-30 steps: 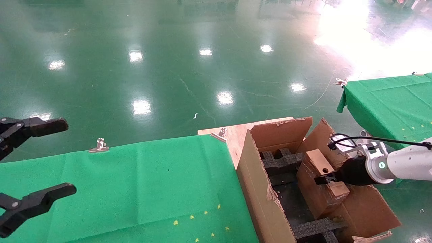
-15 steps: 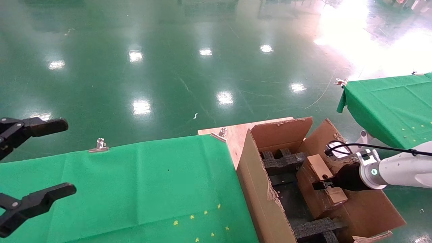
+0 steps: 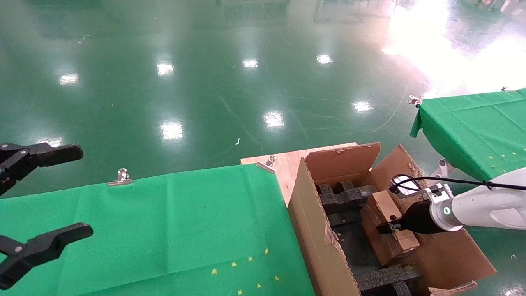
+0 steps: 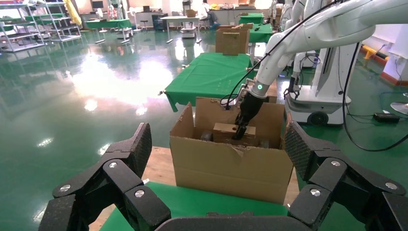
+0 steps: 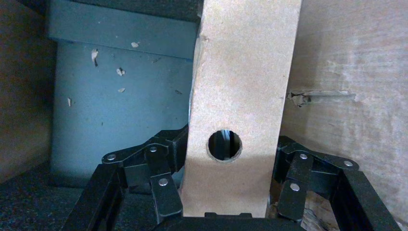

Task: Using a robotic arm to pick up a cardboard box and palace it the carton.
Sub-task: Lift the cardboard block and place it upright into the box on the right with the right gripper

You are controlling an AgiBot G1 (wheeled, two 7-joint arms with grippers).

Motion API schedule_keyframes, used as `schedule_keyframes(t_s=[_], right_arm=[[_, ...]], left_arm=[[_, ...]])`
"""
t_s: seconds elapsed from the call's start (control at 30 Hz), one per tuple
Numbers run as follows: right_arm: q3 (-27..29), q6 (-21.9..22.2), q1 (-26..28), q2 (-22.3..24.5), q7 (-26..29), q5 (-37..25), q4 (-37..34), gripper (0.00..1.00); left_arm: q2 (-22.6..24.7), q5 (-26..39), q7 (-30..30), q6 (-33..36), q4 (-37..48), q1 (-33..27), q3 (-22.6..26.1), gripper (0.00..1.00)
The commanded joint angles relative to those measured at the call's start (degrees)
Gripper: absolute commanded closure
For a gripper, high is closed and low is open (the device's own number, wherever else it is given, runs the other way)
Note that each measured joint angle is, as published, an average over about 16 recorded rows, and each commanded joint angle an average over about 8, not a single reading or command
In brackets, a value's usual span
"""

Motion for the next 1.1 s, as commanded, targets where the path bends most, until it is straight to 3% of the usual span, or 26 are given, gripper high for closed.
schedule_keyframes(t_s=[0.03,0.1,0.13,1.1], right_arm=[[0.0,-0.1,-0.1,-0.5,-0.6,0.0,-0.8,0.32],[0.0,-0.2,-0.1,-0.6,-0.7,0.1,-1.1,0.07],[0.0,-0.2,-0.1,-0.7,-0.7,0.0,-1.1,0.0],[-0.4,-1.1,2.3,0.8,0.4,-0.9,1.1,0.0]], left_arm=[[0.0,0.0,0.0,0.0,0.0,0.0,0.0,0.0],[0.0,0.0,0.0,0.0,0.0,0.0,0.0,0.0],[0.0,0.0,0.0,0.0,0.0,0.0,0.0,0.0],[0.0,0.0,0.0,0.0,0.0,0.0,0.0,0.0]])
